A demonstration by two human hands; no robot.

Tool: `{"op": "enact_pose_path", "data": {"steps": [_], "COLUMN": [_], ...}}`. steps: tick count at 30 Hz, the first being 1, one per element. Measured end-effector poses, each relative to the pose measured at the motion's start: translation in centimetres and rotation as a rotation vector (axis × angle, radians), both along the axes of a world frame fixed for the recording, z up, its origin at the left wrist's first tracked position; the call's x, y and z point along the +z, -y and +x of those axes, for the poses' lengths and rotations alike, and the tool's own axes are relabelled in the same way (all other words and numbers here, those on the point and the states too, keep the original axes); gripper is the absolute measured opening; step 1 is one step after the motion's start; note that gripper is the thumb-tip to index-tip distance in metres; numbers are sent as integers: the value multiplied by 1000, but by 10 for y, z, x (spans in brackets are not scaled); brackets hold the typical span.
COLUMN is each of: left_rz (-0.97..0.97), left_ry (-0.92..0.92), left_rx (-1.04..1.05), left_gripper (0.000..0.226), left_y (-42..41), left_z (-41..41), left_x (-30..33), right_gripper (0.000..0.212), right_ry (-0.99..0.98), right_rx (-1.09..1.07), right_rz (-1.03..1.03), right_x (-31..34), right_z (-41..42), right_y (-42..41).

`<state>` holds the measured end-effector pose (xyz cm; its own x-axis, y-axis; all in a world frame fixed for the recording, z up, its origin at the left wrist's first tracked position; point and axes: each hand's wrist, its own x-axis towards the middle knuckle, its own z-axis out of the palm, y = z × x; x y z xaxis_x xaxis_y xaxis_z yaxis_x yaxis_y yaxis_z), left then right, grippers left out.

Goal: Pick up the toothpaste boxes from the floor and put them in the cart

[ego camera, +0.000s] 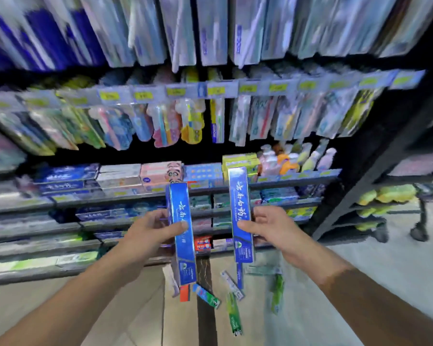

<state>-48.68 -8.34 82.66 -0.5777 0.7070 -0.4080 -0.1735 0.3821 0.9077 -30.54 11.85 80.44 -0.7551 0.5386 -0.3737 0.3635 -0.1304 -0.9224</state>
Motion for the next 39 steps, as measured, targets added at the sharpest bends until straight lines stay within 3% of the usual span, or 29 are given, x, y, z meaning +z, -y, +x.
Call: {"op": "enact_pose_path", "data": {"steps": [9, 17, 21, 32, 39], "left_rz": [83, 96, 116, 91, 95], "left_ry": [-50, -8, 10, 48, 11], "left_rx": [-316, -494, -564, -715, -809], "left_gripper": [31, 54, 53, 32, 27], "left_y": [-41, -124, -184, -350, -438], "left_z": [42, 122, 187, 400, 503], "left_x": [51, 60, 62, 55, 56], "right_gripper": [16, 17, 15, 40, 19], "right_ry": [-37, -100, -104, -139, -87], "right_rx": [-251, -473, -563, -749, -910], "right_rz": [62, 91, 97, 106, 81], "right_x": [46, 67, 71, 78, 69], "right_z": [93, 196, 265, 479, 575], "right_y": [25, -11, -47, -167, -220]}}
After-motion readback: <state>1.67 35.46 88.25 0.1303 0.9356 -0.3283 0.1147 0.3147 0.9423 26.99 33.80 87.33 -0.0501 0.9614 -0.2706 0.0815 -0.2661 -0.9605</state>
